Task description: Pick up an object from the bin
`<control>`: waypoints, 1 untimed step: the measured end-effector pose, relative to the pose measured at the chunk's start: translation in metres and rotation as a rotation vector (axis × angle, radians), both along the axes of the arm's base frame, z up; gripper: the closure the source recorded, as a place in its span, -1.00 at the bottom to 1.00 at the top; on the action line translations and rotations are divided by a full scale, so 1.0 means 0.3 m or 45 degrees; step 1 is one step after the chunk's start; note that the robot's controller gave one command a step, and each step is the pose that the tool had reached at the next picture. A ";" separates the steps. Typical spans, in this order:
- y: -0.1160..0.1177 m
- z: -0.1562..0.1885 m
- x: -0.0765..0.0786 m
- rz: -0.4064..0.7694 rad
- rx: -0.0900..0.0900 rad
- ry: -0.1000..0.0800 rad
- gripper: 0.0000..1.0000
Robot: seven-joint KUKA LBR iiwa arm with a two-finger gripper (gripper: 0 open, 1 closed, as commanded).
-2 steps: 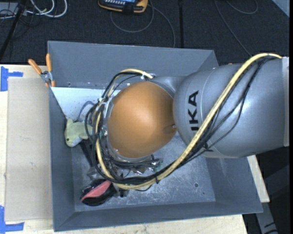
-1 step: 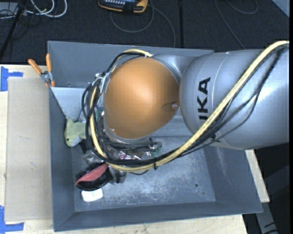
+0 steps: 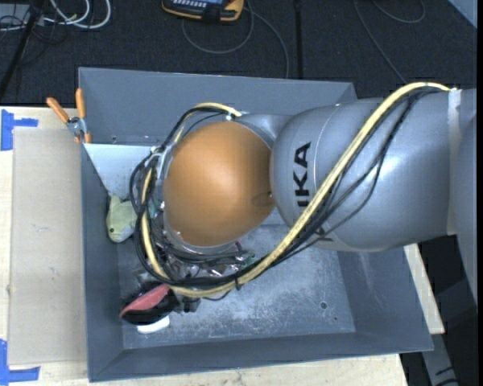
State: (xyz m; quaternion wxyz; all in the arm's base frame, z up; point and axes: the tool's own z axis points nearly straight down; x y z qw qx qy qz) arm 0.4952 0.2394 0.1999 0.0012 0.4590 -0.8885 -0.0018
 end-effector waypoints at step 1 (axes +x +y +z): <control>0.009 -0.113 -0.046 0.214 -0.002 0.008 1.00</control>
Offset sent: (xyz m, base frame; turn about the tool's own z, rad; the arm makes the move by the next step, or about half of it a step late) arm -0.0137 0.0019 -0.0513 -0.2748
